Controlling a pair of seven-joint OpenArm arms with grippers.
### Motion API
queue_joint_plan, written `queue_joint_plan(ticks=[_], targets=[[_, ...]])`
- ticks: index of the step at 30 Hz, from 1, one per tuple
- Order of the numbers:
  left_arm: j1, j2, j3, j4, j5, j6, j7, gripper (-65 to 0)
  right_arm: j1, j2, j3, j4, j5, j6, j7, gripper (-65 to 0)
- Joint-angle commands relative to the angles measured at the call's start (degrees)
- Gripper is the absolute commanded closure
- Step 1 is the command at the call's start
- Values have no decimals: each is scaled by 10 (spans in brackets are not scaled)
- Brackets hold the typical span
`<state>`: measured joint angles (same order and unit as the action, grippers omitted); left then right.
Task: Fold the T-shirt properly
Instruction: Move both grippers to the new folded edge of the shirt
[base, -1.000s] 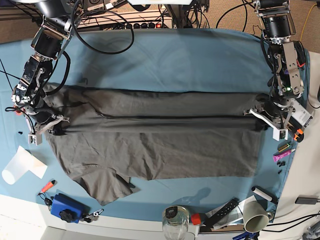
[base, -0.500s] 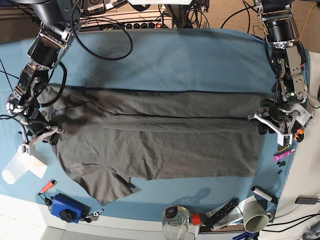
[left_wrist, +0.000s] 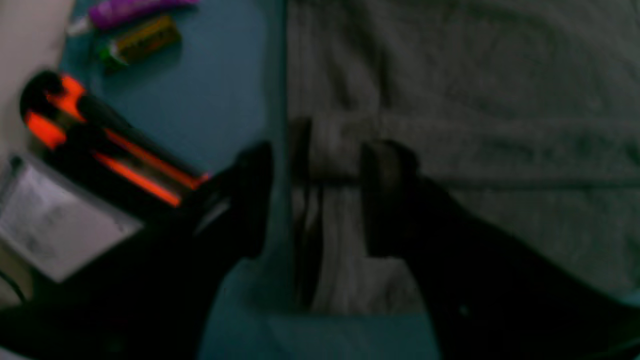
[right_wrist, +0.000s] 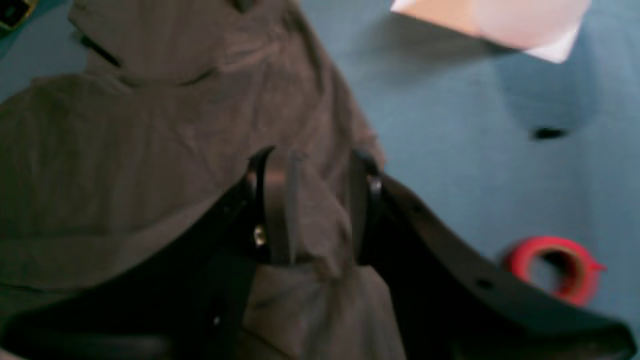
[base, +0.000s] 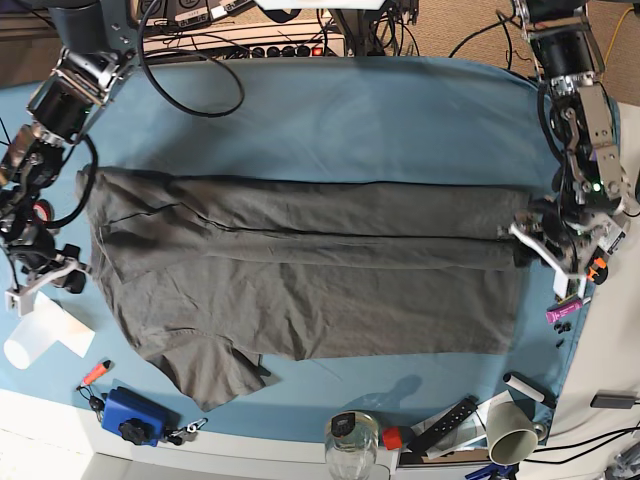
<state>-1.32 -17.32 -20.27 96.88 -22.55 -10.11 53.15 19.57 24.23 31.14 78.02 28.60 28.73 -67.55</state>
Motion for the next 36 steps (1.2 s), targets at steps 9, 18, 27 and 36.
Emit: queue_joint_plan(ticks=[9, 18, 27, 36], targets=[[51, -3, -3, 9, -28, 0, -6, -326, 1, 37, 49, 10, 49, -1, -24, -181], [51, 32, -3, -31, -13, 0, -19, -326, -50, 43, 117, 10, 55, -1, -33, -181], [66, 42, -3, -32, 20, 78, 16, -326, -113, 42, 189, 10, 96, 14, -56, -181], [85, 43, -3, -31, 20, 106, 44, -319, -167, 42, 188, 10, 121, 15, -54, -181]])
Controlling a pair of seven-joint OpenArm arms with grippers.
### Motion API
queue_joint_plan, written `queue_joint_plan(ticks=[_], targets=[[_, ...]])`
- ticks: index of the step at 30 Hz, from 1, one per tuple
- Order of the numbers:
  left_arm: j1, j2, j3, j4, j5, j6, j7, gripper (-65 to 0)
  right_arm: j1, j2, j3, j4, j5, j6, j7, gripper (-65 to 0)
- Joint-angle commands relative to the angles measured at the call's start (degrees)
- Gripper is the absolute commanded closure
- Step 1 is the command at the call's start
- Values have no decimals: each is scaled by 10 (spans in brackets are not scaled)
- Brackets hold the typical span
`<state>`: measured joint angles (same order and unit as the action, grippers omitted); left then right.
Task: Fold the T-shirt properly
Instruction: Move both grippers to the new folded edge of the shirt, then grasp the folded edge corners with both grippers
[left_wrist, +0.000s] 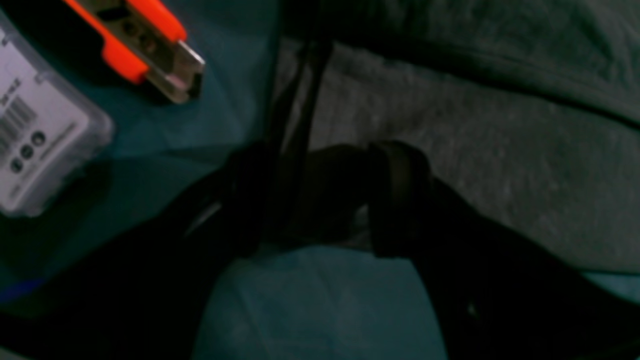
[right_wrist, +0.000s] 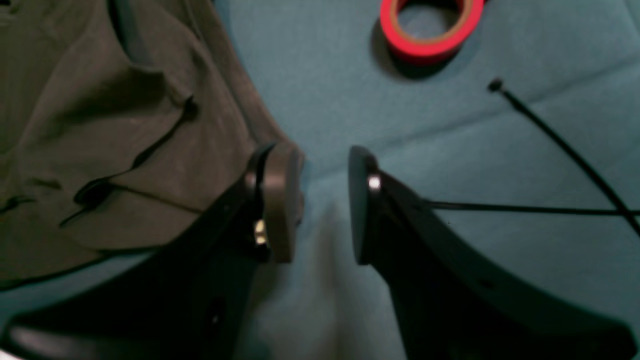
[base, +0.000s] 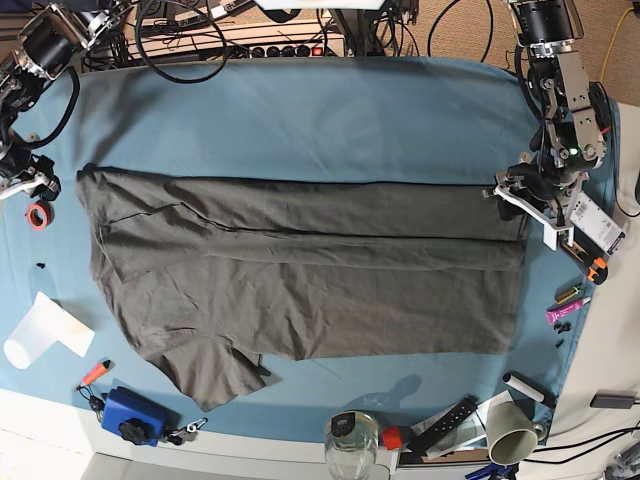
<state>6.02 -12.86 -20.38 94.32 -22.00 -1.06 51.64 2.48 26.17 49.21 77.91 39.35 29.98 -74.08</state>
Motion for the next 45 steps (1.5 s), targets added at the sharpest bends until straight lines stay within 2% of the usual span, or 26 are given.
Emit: queue_joint_plan(ticks=[1, 9, 13, 16, 18, 21, 26, 30, 33, 36, 41, 45], targets=[[11, -1, -2, -6, 14, 15, 63, -319, 4, 22, 7, 11, 15, 3, 12, -181], [11, 0, -2, -5, 15, 15, 71, -319, 4, 17, 7, 10, 21, 17, 14, -181], [7, 0, -2, -5, 6, 5, 71, -319, 4, -5, 5, 10, 43, 44, 26, -181], [-4, 0, -2, -4, -3, -12, 71, -319, 4, -25, -13, 7, 42, 49, 36, -181], [-11, 0, -2, -3, -3, -16, 73, -319, 4, -36, -27, 7, 3, 42, 63, -181], [-14, 0, -2, -3, -4, -18, 75, -319, 4, -48, -40, 7, -55, 8, 106, -181], [-14, 0, -2, -3, -4, -18, 74, -319, 4, -59, -61, 7, -69, 5, 101, -181], [-14, 0, -2, -3, -7, -18, 73, -319, 4, -70, -69, 7, -120, -29, 129, -181], [-14, 0, -2, -3, -7, -18, 73, -319, 4, -65, -68, 7, -124, -26, 128, -181], [-14, 0, -2, -3, -7, -19, 74, -319, 4, -47, -68, 9, -113, -4, 128, -181], [-14, 0, -2, -3, -8, -20, 75, -319, 5, -19, -68, 9, -77, -5, 128, -181], [-14, 0, -2, -3, -19, -20, 79, -319, 5, -17, -68, 8, -80, -5, 127, -181]])
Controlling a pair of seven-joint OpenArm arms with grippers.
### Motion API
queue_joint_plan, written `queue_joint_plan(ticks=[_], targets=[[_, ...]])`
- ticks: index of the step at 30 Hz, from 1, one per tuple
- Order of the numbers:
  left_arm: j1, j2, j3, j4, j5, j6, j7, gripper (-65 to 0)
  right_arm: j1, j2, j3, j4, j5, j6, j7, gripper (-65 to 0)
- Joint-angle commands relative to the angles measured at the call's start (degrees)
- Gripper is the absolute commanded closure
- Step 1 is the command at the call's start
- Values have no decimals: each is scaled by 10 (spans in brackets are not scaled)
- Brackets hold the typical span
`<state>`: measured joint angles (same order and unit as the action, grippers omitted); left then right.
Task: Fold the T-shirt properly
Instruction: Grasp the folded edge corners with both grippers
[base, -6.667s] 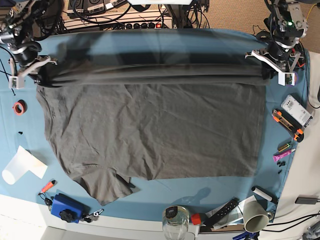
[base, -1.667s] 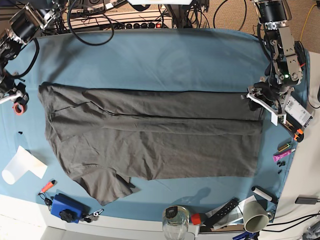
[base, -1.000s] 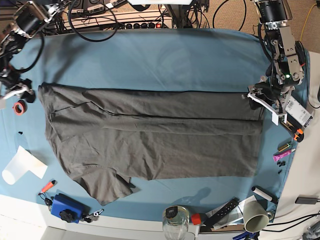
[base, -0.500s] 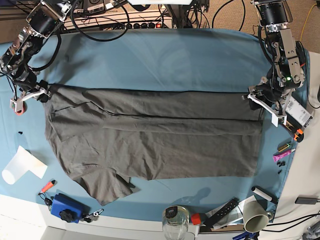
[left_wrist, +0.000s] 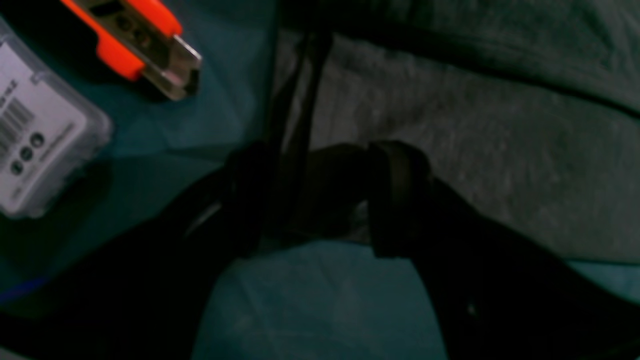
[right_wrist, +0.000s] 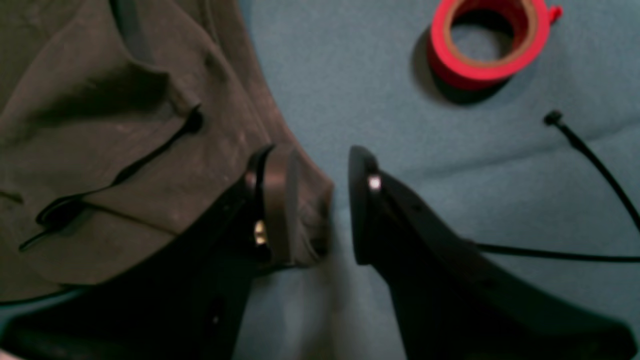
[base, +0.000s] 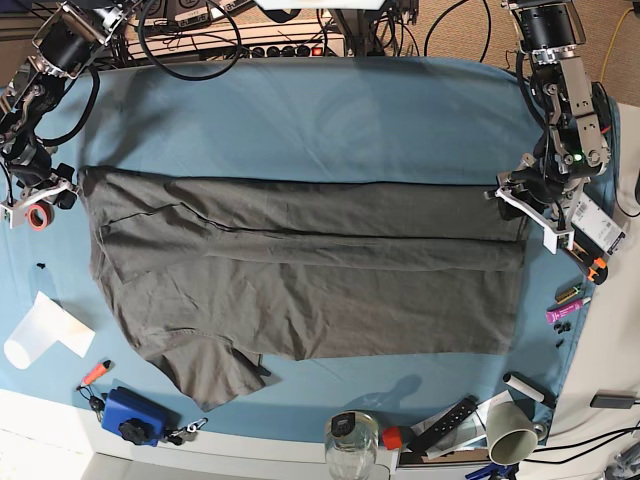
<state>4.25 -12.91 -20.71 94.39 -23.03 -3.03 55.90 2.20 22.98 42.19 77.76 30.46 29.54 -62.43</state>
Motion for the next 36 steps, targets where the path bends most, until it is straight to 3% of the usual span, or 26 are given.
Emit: queue_joint_plan(ticks=[1, 9, 15, 21, 23, 27, 28, 36], targets=[[3, 0, 2, -4, -12, -1, 37, -319, 8, 13, 2, 10, 2, -3, 11, -181], [3, 0, 2, -4, -15, -15, 37, -319, 8, 11, 1, -69, -17, -13, 23, -181], [3, 0, 2, -4, -15, -15, 37, -319, 8, 11, 1, -139, 48, 50, -17, -181], [3, 0, 2, -4, -17, -15, 35, -314, 8, 9, 1, -139, 92, 69, -67, -180], [3, 0, 2, -4, -17, -15, 34, -265, 8, 10, 1, -139, 92, 69, -66, -175], [3, 0, 2, -4, -17, -15, 27, -32, 8, 10, 1, -139, 91, 69, -66, -3], [3, 0, 2, -4, -17, -15, 25, 0, 8, 10, 1, -139, 91, 69, -65, 0], [3, -10, 2, -3, -1, -15, 33, 0, 8, 10, 3, -118, 85, 67, -56, 0]])
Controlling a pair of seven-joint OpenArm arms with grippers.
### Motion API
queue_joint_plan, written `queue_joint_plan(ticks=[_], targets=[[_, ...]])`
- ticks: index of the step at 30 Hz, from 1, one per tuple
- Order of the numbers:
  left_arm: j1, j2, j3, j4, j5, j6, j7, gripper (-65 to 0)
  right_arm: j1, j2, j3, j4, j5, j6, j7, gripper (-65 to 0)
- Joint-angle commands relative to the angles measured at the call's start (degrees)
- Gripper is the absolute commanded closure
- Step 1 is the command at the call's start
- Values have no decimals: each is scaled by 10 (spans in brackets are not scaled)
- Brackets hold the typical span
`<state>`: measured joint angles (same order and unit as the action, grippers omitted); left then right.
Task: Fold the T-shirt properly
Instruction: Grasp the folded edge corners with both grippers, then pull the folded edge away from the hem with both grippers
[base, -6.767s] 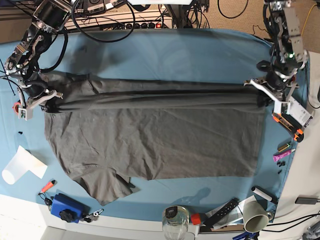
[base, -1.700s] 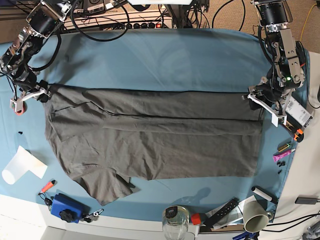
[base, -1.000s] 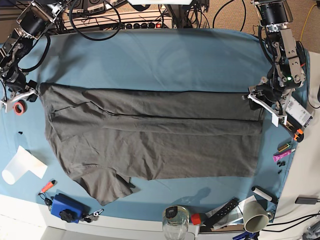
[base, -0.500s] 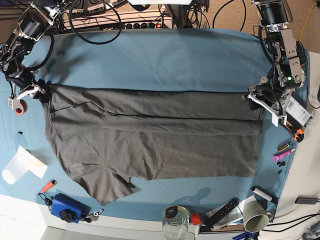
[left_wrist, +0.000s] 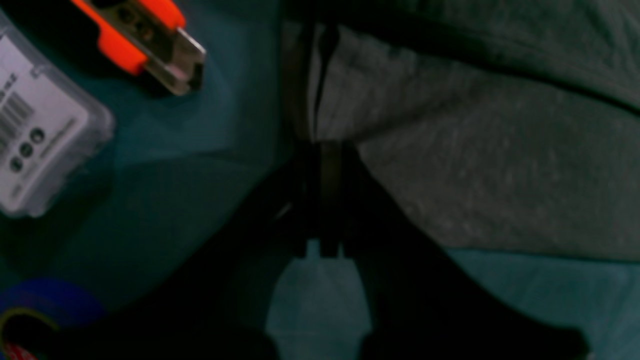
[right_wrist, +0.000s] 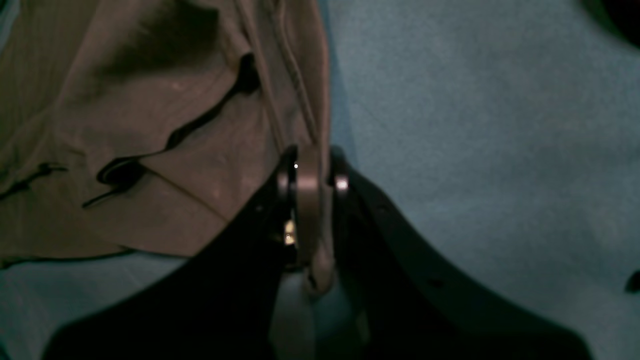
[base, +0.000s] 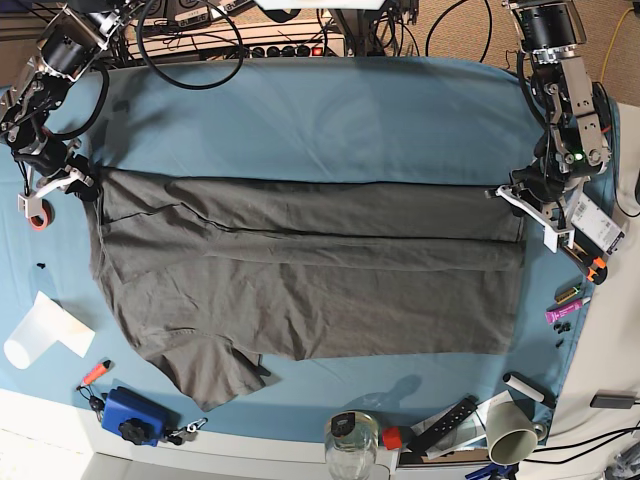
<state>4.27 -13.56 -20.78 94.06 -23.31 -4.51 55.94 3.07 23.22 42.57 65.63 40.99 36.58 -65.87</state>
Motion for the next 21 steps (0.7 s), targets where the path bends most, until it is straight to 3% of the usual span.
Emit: queue_joint_plan(ticks=[1, 21], targets=[[3, -7, 2, 3, 2, 0, 37, 0, -1, 8, -1, 14, -20, -3, -22, 0], [38, -47, 2, 45, 2, -15, 67, 0, -45, 7, 23, 150, -18, -32, -66, 0]])
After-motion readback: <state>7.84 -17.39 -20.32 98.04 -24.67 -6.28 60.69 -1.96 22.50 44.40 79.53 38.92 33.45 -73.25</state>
